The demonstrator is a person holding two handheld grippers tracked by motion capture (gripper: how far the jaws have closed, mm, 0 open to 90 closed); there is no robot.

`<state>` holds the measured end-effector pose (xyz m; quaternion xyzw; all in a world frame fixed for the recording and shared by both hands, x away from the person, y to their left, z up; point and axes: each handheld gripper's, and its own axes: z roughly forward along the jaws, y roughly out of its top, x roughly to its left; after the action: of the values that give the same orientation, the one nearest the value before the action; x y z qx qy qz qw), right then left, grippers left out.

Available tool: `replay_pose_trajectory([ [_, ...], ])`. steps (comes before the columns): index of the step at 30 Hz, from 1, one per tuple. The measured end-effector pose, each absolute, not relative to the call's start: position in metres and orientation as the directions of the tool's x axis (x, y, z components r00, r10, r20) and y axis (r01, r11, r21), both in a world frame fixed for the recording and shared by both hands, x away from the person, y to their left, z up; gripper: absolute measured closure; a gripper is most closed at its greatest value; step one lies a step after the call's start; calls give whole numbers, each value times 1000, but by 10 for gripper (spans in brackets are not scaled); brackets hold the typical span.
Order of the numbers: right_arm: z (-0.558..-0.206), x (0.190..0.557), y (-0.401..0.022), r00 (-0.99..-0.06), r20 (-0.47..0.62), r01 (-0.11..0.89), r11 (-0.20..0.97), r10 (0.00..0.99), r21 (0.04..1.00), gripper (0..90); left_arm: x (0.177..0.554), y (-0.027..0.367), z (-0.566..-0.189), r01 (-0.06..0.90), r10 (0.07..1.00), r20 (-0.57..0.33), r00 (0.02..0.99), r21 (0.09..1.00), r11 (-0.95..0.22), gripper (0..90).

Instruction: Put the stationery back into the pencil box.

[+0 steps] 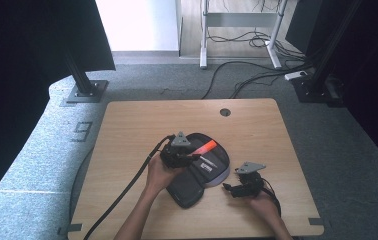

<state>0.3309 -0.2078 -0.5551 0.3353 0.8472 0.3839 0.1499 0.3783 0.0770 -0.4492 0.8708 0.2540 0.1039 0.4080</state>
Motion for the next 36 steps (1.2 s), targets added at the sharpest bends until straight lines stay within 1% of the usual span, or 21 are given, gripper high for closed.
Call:
replay_pose_trajectory([
  [12, -555, 331, -208, -731, 5, 454, 481, 683, 750, 191, 400, 65, -477, 394, 544, -61, 837, 757, -521, 665],
  [29, -555, 331, -208, -736, 4, 450, 484, 677, 750, 186, 408, 56, -504, 437, 558, -65, 827, 698, -567, 664],
  [36, -555, 330, -208, -736, 5, 451, 485, 677, 750, 186, 408, 55, -509, 448, 554, -69, 830, 673, -588, 656],
])
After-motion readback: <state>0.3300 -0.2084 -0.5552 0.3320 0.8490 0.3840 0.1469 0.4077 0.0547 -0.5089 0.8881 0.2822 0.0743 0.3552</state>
